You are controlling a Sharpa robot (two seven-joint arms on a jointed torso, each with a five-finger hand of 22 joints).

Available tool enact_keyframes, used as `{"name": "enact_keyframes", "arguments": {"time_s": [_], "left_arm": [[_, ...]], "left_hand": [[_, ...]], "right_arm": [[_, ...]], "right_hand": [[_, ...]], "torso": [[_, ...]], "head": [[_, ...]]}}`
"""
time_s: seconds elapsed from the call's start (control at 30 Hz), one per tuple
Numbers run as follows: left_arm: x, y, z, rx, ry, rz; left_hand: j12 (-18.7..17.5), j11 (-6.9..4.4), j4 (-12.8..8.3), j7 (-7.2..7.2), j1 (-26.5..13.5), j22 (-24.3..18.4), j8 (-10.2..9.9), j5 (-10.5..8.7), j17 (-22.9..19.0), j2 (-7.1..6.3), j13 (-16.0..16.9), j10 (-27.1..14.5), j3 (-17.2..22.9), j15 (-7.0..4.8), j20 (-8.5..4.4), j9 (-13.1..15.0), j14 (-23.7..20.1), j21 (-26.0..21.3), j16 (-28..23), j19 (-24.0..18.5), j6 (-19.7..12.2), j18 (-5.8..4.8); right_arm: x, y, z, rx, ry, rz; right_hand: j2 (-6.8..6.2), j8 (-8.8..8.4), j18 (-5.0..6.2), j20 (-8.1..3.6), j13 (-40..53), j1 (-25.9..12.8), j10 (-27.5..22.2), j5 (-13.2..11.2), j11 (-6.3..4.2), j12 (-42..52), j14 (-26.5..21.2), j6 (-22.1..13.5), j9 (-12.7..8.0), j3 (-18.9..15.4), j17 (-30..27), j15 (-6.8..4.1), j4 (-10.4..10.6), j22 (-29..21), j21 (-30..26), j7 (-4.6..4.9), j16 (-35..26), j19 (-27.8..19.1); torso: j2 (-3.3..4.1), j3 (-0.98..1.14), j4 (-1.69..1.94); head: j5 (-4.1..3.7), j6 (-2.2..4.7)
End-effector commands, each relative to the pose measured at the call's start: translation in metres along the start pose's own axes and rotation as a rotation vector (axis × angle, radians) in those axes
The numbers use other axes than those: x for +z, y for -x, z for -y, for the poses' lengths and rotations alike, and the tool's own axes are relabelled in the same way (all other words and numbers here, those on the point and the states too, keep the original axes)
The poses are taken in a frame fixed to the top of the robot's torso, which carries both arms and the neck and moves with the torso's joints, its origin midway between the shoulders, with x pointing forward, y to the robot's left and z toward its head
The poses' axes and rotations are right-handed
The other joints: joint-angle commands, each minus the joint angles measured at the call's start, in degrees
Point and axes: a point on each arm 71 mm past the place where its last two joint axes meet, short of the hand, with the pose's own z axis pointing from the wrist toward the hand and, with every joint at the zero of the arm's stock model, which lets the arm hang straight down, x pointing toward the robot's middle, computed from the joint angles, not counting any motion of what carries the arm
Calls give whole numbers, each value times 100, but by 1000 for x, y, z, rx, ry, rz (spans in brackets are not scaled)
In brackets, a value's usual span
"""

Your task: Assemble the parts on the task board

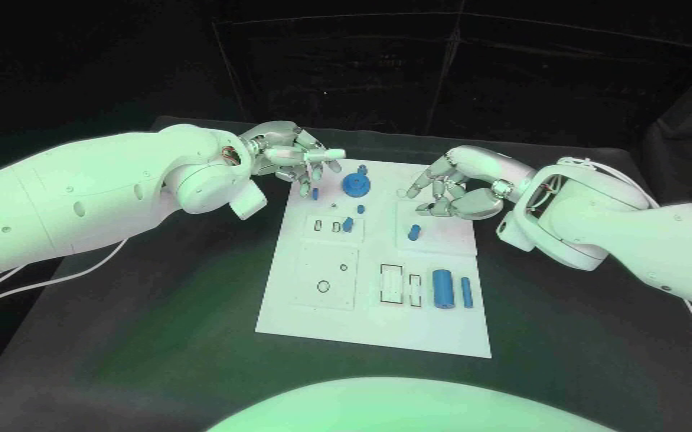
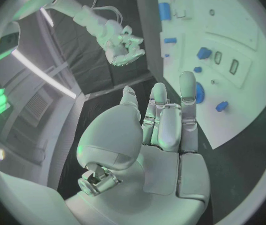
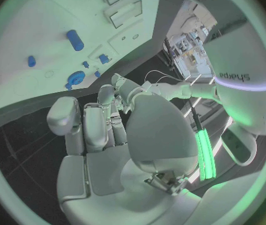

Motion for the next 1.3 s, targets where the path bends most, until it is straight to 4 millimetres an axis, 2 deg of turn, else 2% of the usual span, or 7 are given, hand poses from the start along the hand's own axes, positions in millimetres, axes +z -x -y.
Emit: {"name": "enact_keyframes", "arguments": {"time_s": [0.03, 0.2, 0.43, 0.6, 1.13, 1.17, 1.3], "left_arm": [[2, -5, -7, 409, 279, -100], [15, -4, 10, 566, 362, -92], [42, -10, 26, 705, 423, -89], [54, -16, 29, 750, 440, -93], [83, -41, 23, 834, 515, -193], [84, -42, 22, 836, 518, -196], [89, -47, 21, 852, 530, -214]], "left_hand": [[146, -86, 99, -76, -140, 144, 221, -10, 491, -1, 37, 180, -79, -52, -57, 106, 242, 122, 306, 197, 162, 59], [400, -247, 261, -234, -211, 1046, 702, -6, 1238, -7, 132, 416, -187, -205, -213, 408, 512, 769, 749, 811, 218, -105], [669, -315, 512, -299, -391, 1319, 1048, -18, 1400, -84, 443, 606, -393, -253, -289, 670, 554, 954, 838, 968, 101, -150], [733, -332, 541, -329, -423, 1434, 1163, -20, 1480, -115, 525, 657, -457, -277, -307, 756, 572, 1023, 879, 1023, 88, -172], [858, -357, 497, -352, -337, 1644, 1330, -15, 1635, -51, 687, 755, -434, -300, -333, 891, 609, 1161, 963, 1123, 17, -209], [854, -356, 497, -352, -337, 1637, 1331, -15, 1633, -52, 681, 751, -435, -300, -333, 893, 609, 1157, 962, 1120, 13, -207], [821, -338, 507, -326, -355, 1612, 1335, -17, 1634, -77, 634, 704, -461, -288, -329, 919, 606, 1142, 963, 1100, -103, -205]], "right_arm": [[-9, 7, 11, 302, -93, 13], [-19, 18, 27, 346, -146, 63], [-21, 25, 42, 362, -190, 84], [-20, 26, 45, 364, -201, 86], [-14, 28, 49, 349, -211, 113], [-14, 28, 49, 349, -210, 117], [-13, 30, 50, 365, -203, 148]], "right_hand": [[-10, 16, 57, 26, -19, -62, -35, 46, 1, -30, 125, 33, -13, -10, -8, 30, 50, -20, -26, -9, -24, -5], [-6, 10, 62, 30, -41, -73, -48, 100, 3, -44, 124, 22, -25, -25, -24, 32, 70, -47, -41, -6, -41, -12], [-26, -10, 85, 36, -143, -114, -113, 186, 13, -140, 103, -17, -49, -70, -123, 39, 114, -181, -108, 4, -125, -63], [-31, -13, 89, 40, -166, -142, -125, 238, 16, -152, 100, -31, -60, -100, -134, 42, 148, -207, -128, 6, -143, -69], [-72, -22, 105, 42, -233, -161, -159, 478, 20, -181, 99, -80, -86, -164, -177, 44, 200, -311, -192, 12, -197, -93], [-77, -26, 114, 43, -313, -163, -212, 500, 22, -268, 89, -91, -89, -167, -216, 46, 204, -369, -221, 14, -230, -119], [-112, -26, 350, 83, -835, -146, -642, 666, 75, -857, -268, -219, -95, -128, -1179, 93, 257, -1816, -1038, 61, -1112, -816]], "torso": [[-81, 47, -52], [-142, 68, -70], [-206, 100, -111], [-228, 110, -124], [-198, 88, -123], [-196, 88, -123], [-192, 84, -126]], "head": [[26, -7], [13, -13], [26, -51], [34, -82], [50, -98], [47, -97], [40, -108]]}}
